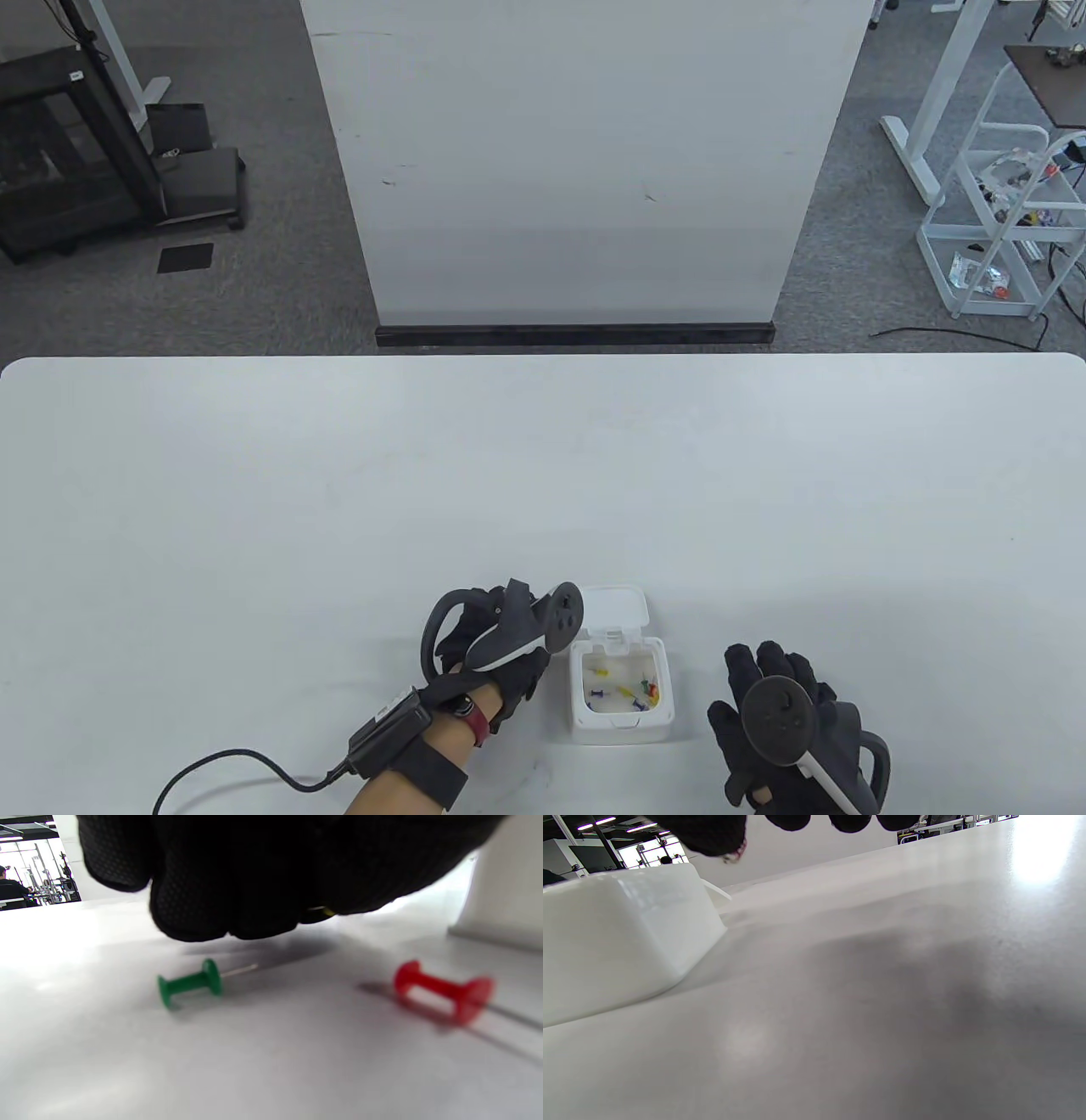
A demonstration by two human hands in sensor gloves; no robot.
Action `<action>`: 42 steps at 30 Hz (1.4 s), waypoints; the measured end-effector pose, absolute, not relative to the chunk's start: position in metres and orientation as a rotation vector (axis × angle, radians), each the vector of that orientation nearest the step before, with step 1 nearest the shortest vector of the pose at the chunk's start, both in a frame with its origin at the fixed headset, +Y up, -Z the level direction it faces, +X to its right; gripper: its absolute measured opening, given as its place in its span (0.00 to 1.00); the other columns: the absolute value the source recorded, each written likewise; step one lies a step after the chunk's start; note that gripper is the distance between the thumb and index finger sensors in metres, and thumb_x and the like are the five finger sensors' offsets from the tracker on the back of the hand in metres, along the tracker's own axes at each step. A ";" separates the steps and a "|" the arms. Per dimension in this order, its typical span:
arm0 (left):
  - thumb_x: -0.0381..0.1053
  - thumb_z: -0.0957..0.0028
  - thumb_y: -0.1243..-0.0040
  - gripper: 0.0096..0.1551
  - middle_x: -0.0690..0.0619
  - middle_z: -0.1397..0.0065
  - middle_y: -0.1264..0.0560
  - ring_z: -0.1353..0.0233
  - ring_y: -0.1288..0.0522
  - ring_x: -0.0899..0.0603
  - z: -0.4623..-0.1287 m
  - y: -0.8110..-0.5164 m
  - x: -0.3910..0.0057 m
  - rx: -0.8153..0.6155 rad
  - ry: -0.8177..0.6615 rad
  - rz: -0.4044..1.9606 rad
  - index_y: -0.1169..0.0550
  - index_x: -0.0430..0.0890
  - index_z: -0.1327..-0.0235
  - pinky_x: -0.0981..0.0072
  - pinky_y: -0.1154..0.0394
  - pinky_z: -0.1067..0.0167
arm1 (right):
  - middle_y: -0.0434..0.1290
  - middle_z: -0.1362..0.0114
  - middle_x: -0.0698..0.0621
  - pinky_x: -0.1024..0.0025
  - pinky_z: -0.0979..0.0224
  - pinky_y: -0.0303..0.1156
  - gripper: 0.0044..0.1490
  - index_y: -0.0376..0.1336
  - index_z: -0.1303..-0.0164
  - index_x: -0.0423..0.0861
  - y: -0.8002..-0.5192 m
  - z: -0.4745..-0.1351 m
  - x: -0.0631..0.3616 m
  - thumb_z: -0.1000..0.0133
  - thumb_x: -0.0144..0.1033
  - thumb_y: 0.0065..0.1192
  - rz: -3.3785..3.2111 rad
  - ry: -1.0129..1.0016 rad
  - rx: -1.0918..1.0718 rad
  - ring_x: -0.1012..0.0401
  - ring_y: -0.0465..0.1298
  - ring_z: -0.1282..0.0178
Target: Press to open box and store push pins
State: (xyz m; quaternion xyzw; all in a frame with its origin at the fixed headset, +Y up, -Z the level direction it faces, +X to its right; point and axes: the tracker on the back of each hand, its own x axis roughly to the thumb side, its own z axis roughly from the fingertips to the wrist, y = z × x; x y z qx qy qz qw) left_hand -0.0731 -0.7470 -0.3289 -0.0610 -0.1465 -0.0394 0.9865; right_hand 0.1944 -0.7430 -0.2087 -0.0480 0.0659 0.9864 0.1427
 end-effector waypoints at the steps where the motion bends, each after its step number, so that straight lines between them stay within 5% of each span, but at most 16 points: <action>1: 0.56 0.55 0.34 0.21 0.52 0.45 0.17 0.44 0.18 0.41 -0.328 -0.742 -0.076 -0.114 -0.289 -0.047 0.17 0.51 0.50 0.42 0.28 0.33 | 0.46 0.14 0.48 0.36 0.18 0.50 0.45 0.44 0.21 0.57 -0.743 -0.209 0.194 0.44 0.57 0.56 2.847 0.190 -0.138 0.41 0.49 0.15; 10: 0.56 0.54 0.34 0.22 0.51 0.46 0.17 0.45 0.18 0.40 -0.295 -0.693 -0.059 -0.038 -0.423 0.140 0.17 0.50 0.50 0.42 0.28 0.33 | 0.46 0.14 0.48 0.36 0.18 0.50 0.45 0.44 0.21 0.57 -0.743 -0.209 0.193 0.45 0.57 0.56 2.848 0.192 -0.133 0.41 0.49 0.15; 23: 0.56 0.55 0.31 0.21 0.52 0.49 0.16 0.46 0.17 0.40 -0.278 -0.699 -0.021 -0.041 -0.517 0.066 0.16 0.50 0.52 0.42 0.27 0.34 | 0.46 0.14 0.48 0.36 0.18 0.50 0.45 0.44 0.21 0.56 -0.743 -0.208 0.194 0.45 0.57 0.56 2.834 0.183 -0.137 0.41 0.49 0.15; 35: 0.55 0.54 0.31 0.20 0.51 0.46 0.16 0.45 0.18 0.40 -0.297 -0.685 -0.091 -0.053 -0.323 0.118 0.16 0.51 0.51 0.42 0.28 0.33 | 0.46 0.14 0.48 0.36 0.18 0.50 0.45 0.44 0.21 0.57 -0.743 -0.208 0.194 0.45 0.57 0.56 2.836 0.191 -0.134 0.41 0.49 0.15; 42: 0.55 0.54 0.31 0.23 0.51 0.43 0.17 0.43 0.19 0.39 -0.306 -0.718 -0.129 -0.148 -0.211 0.015 0.18 0.51 0.47 0.42 0.29 0.32 | 0.46 0.14 0.48 0.36 0.18 0.50 0.44 0.44 0.21 0.57 -0.744 -0.209 0.193 0.44 0.57 0.56 2.841 0.200 -0.132 0.41 0.48 0.15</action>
